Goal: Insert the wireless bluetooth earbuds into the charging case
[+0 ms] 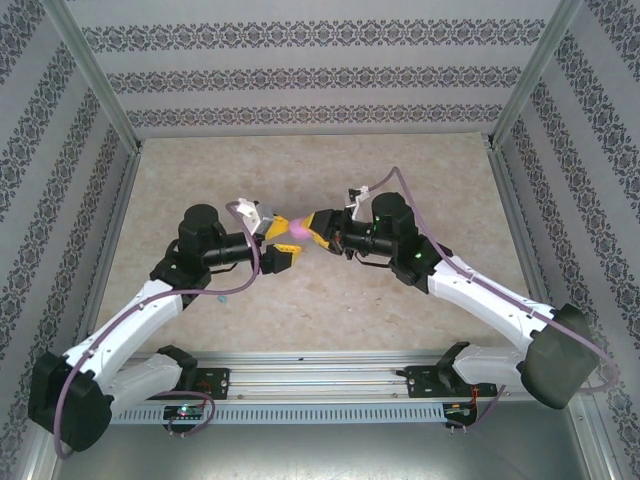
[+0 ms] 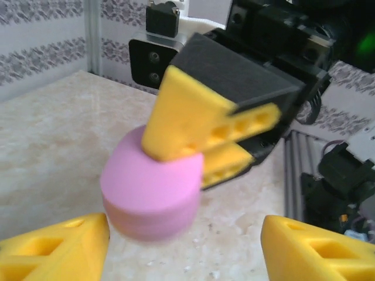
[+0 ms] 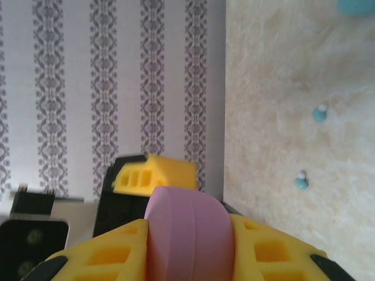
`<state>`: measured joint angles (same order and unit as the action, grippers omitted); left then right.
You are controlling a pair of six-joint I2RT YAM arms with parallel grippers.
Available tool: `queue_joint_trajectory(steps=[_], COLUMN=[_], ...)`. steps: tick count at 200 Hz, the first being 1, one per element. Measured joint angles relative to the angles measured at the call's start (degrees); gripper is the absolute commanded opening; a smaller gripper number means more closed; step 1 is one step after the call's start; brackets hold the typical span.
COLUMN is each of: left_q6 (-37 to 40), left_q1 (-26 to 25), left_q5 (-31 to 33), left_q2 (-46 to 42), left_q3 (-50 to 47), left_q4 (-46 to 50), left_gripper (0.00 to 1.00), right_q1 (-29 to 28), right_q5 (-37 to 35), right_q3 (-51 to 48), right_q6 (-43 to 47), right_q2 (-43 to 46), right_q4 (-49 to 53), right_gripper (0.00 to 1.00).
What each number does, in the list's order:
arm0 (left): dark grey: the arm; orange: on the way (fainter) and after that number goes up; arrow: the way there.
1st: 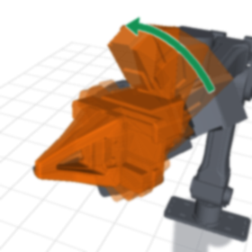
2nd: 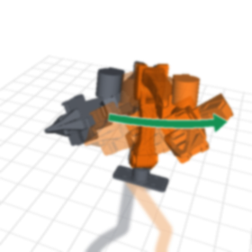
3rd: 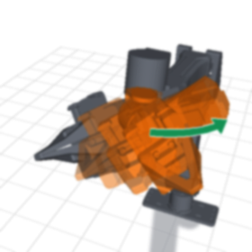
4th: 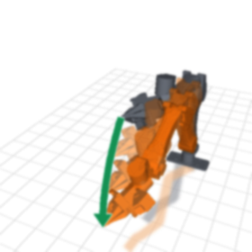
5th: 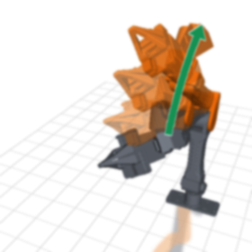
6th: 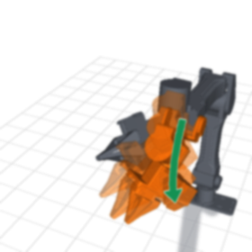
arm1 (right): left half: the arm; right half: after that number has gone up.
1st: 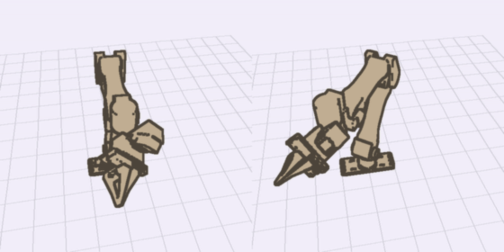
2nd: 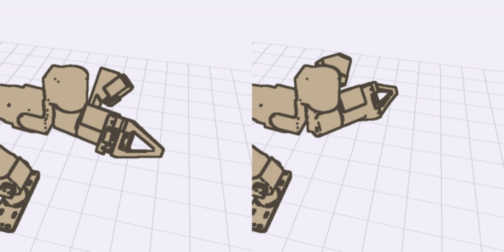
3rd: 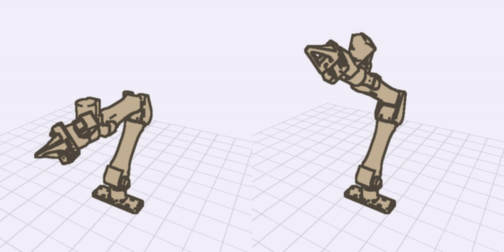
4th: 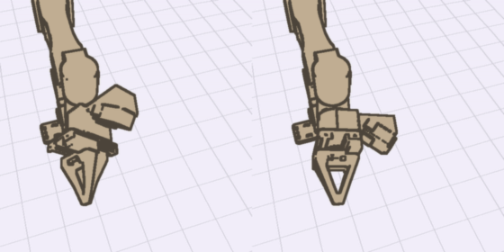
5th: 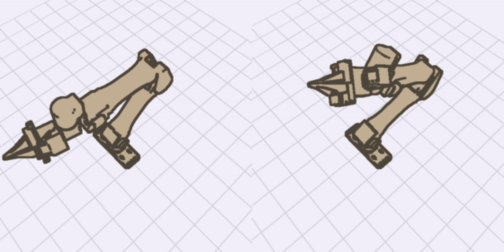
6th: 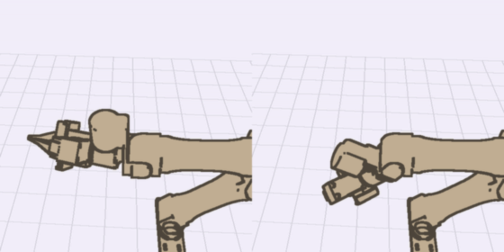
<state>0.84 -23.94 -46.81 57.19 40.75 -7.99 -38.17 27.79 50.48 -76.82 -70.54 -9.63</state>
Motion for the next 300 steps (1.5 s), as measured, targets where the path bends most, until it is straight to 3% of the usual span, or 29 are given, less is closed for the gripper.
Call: queue_joint_trajectory(steps=[41, 75, 128, 148, 174, 253, 300], left_q6=[1.95, -1.31, -8.07, -8.66, -9.35, -9.75, -9.88], left_q1=[0.48, 4.83, 14.4, 16.17, 17.0, 19.19, 19.63], left_q5=[11.39, 20.17, 21.59, 21.64, 21.62, 20.79, 21.42], left_q2=[-2.12, 4.37, 15.87, 16.79, 16.74, 20.76, 19.39], left_q3=[1.6, 5.25, 10.54, 10.49, 8.83, 9.62, 9.44], left_q4=[7.34, 11.72, 15.04, 15.13, 14.29, 14.86, 14.82], left_gripper=[0.75, 0.7, 0.67, 0.67, 0.63, 0.64, 0.65], right_q1=[8.02, 15.39, 21.99, 23.08, 23.45, 23.82, 23.15], right_q5=[-0.5, 0.87, 5.99, 8.17, 8.17, 5.75, 1.11], right_q3=[0.44, 4.55, 15.02, 21.38, 30.1, 34.29, 34.84], right_q6=[2.82, 8.76, 17.31, 19.21, 24.48, 29.83, 34.53], right_q2=[-2.67, -11.37, -31.61, -41.7, -51.82, -54.99, -52.74], right_q4=[4.15, 10.03, 10.05, 9.18, 12.66, 18.84, 26.69], right_gripper=[0.23, 0.23, 0.23, 0.19, 0.21, 0.48, 0.57])
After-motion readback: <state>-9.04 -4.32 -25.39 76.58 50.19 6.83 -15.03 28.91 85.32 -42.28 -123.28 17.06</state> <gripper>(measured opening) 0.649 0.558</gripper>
